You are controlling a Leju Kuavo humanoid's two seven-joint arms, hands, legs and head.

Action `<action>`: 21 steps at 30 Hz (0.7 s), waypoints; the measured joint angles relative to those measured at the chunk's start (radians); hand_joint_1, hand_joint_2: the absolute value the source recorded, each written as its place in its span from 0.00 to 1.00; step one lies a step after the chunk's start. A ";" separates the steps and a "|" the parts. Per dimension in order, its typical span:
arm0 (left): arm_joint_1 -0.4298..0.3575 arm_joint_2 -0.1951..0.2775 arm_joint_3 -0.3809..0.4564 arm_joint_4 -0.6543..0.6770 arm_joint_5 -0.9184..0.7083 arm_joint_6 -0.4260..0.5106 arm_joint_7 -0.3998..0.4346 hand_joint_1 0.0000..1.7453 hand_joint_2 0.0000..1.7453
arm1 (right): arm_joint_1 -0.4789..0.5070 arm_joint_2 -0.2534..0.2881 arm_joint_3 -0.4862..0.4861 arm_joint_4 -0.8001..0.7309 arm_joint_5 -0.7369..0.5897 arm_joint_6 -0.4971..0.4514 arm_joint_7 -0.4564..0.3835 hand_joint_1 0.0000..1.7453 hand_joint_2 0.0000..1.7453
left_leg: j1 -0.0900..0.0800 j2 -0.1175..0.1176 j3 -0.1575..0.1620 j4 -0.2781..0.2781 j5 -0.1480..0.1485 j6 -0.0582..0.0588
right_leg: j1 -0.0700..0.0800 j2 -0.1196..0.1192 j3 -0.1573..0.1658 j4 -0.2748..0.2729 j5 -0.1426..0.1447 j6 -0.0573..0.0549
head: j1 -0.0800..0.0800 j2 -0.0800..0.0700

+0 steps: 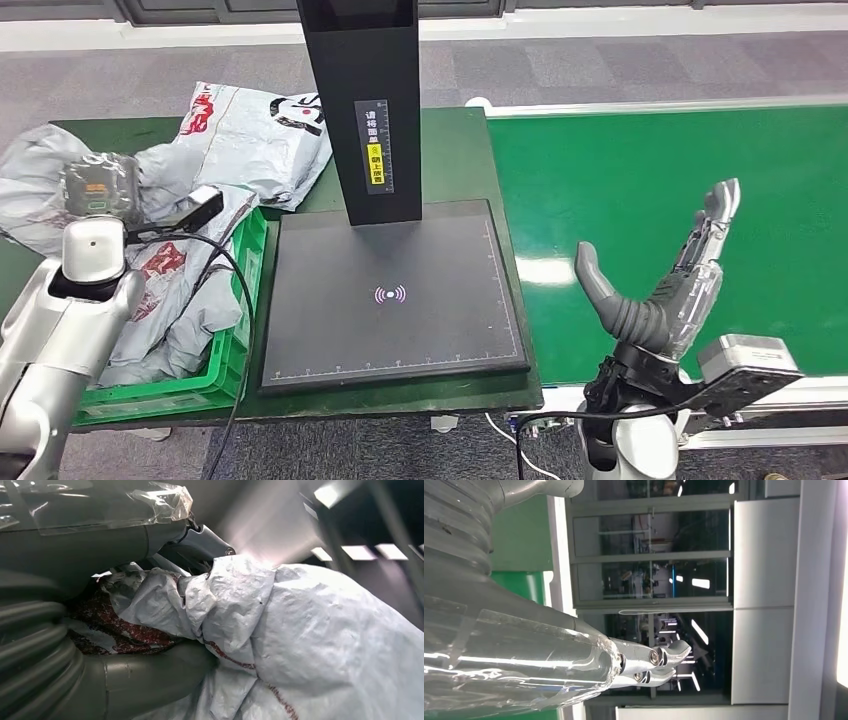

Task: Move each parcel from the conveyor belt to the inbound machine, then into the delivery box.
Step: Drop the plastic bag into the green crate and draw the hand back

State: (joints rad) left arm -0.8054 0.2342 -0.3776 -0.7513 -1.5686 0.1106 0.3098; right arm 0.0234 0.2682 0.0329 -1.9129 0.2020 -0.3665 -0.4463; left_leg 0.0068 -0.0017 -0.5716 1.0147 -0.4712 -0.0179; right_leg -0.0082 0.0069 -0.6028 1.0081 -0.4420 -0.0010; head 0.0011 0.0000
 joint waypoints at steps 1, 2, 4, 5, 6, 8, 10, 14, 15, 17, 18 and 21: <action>-0.008 -0.010 -0.002 0.038 0.004 -0.023 -0.030 1.00 1.00 | -0.003 0.000 0.000 0.001 0.000 0.002 0.000 0.00 1.00 | 0.000 0.000 0.000 0.000 0.000 0.000 | 0.000 0.000 0.000 0.000 0.000 0.000 | 0.000 0.000; -0.016 -0.021 -0.005 0.073 0.012 -0.045 -0.059 1.00 1.00 | -0.006 0.000 0.000 0.001 0.000 0.004 0.000 0.00 1.00 | 0.000 0.000 0.000 0.000 0.000 0.000 | 0.000 0.000 0.000 0.000 0.000 0.000 | 0.000 0.000; -0.031 -0.042 -0.007 0.134 0.035 -0.088 -0.122 1.00 1.00 | -0.011 0.000 0.000 0.003 0.000 0.006 0.002 0.00 1.00 | 0.000 0.000 0.000 0.000 0.000 0.000 | 0.000 0.000 0.000 0.000 0.000 0.000 | 0.000 0.000; -0.038 -0.053 -0.007 0.161 0.048 -0.109 -0.154 1.00 1.00 | -0.013 0.000 0.000 0.004 0.000 0.007 0.002 0.00 1.00 | 0.000 0.000 0.000 0.000 0.000 0.000 | 0.000 -0.001 0.000 0.000 0.000 0.000 | 0.000 0.000; -0.044 -0.062 -0.007 0.184 0.061 -0.130 -0.182 1.00 1.00 | -0.014 0.000 0.000 0.005 -0.001 0.007 0.003 0.00 1.00 | 0.000 0.000 0.000 0.000 0.000 0.000 | 0.000 -0.001 0.000 0.000 0.000 0.000 | 0.000 0.000; -0.055 -0.077 -0.007 0.225 0.079 -0.169 -0.225 1.00 1.00 | -0.017 0.000 0.000 0.006 -0.003 0.004 0.005 0.00 1.00 | 0.000 0.000 0.000 0.000 0.000 0.000 | 0.000 -0.001 0.000 0.000 0.000 0.000 | 0.000 0.000; -0.068 -0.089 -0.007 0.259 0.092 -0.209 -0.263 1.00 1.00 | -0.020 0.000 0.000 0.008 -0.005 -0.002 0.006 0.00 1.00 | 0.000 0.000 0.000 0.000 0.000 0.000 | 0.000 -0.001 0.000 0.000 0.000 0.000 | 0.000 0.000; -0.088 -0.106 -0.007 0.307 0.111 -0.278 -0.325 1.00 1.00 | -0.025 -0.004 0.000 0.017 -0.012 -0.016 0.003 0.00 1.00 | 0.000 -0.001 0.000 0.000 0.000 0.000 | 0.000 -0.002 0.001 0.000 0.000 0.000 | 0.000 0.000; -0.091 -0.109 -0.007 0.315 0.112 -0.284 -0.330 1.00 1.00 | -0.026 -0.005 0.000 0.019 -0.013 -0.018 0.003 0.00 1.00 | 0.000 -0.001 0.000 0.000 0.000 0.000 | 0.000 -0.002 0.001 0.000 0.000 0.000 | 0.000 0.000; -0.096 -0.113 -0.007 0.328 0.112 -0.289 -0.334 1.00 1.00 | -0.027 -0.006 0.000 0.022 -0.013 -0.019 0.003 0.00 1.00 | 0.000 -0.001 0.000 0.000 0.000 0.000 | 0.000 -0.002 0.001 0.000 0.000 0.000 | 0.000 0.000; -0.097 -0.115 -0.007 0.333 0.112 -0.289 -0.334 1.00 1.00 | -0.028 -0.006 0.000 0.024 -0.013 -0.020 0.003 0.00 1.00 | 0.000 -0.001 0.000 0.000 0.000 0.000 | 0.000 -0.002 0.001 0.000 0.000 0.000 | 0.000 0.000; -0.101 -0.119 -0.007 0.345 0.112 -0.291 -0.335 1.00 1.00 | -0.029 -0.006 0.000 0.029 -0.014 -0.020 0.003 0.00 1.00 | 0.000 -0.001 0.000 0.000 0.000 0.000 | 0.000 -0.002 0.001 0.000 0.000 0.000 | 0.000 0.000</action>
State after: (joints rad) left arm -0.9068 0.1154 -0.3849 -0.4067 -1.4565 -0.1801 -0.0249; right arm -0.0051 0.2620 0.0329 -1.8844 0.1884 -0.3861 -0.4437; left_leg 0.0069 -0.0025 -0.5717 1.0147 -0.4711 -0.0180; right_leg -0.0084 0.0053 -0.6019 1.0082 -0.4421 -0.0009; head 0.0011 0.0000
